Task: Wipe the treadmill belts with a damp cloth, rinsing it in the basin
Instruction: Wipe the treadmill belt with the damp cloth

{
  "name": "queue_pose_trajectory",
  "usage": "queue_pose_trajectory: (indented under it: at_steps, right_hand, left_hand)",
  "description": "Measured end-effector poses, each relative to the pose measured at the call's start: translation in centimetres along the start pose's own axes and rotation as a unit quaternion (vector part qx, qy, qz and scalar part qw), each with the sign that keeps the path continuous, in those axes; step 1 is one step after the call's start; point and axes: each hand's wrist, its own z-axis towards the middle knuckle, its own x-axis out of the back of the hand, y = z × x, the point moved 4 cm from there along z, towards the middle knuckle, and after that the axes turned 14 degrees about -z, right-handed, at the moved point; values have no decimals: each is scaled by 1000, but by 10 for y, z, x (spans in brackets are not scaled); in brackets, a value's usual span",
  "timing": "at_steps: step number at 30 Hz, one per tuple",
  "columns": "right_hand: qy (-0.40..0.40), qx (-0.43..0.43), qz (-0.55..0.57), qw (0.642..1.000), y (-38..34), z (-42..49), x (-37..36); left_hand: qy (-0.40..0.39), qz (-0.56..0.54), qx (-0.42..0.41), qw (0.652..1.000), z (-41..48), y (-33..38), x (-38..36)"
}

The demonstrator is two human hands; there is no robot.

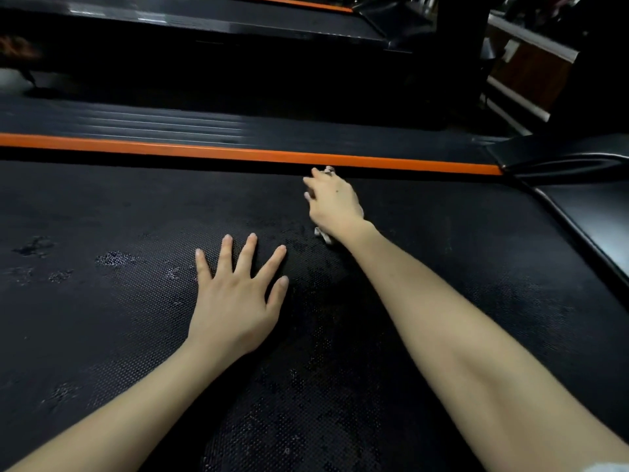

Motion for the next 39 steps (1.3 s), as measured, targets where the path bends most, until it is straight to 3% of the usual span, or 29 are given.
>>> queue_pose_trajectory:
  at_steps: [3, 7, 10, 15, 23, 25, 28, 31, 33, 35, 39]
  right_hand:
    - [7, 8, -13, 1000, 42, -4, 5]
    - [12, -150, -45, 988, 123, -12, 4]
    - [15, -176, -31, 984, 100, -9, 2]
    - [5, -20, -43, 999, 3, -28, 8]
    - [45, 183, 56, 981, -34, -219, 48]
    - [39, 223, 56, 972, -25, -229, 46]
    - [-18, 136, 49, 989, -5, -179, 38]
    - [-19, 22, 31, 999, 9, -134, 36]
    - [-10, -8, 23, 1000, 4, -136, 37]
    - [-14, 1, 31, 999, -15, -160, 41]
    - [13, 101, 72, 992, -66, -259, 64]
  left_hand:
    - [-1, -3, 0, 1000, 0, -2, 0]
    - [5, -4, 5, 1000, 0, -1, -1]
    - [5, 0, 7, 1000, -1, 1, -1]
    - [6, -11, 4, 1000, 0, 1, 1]
    - [51, -44, -5, 998, 2, -6, 3]
    - [46, -37, 0, 998, 2, -6, 2]
    - [40, -41, 7, 998, 1, -5, 3]
    - [32, -47, 14, 998, 1, -4, 5]
    - [29, -52, 14, 998, 1, -3, 6]
    - [24, -53, 15, 998, 1, -2, 6]
    - [35, -113, 15, 993, -2, -1, 18]
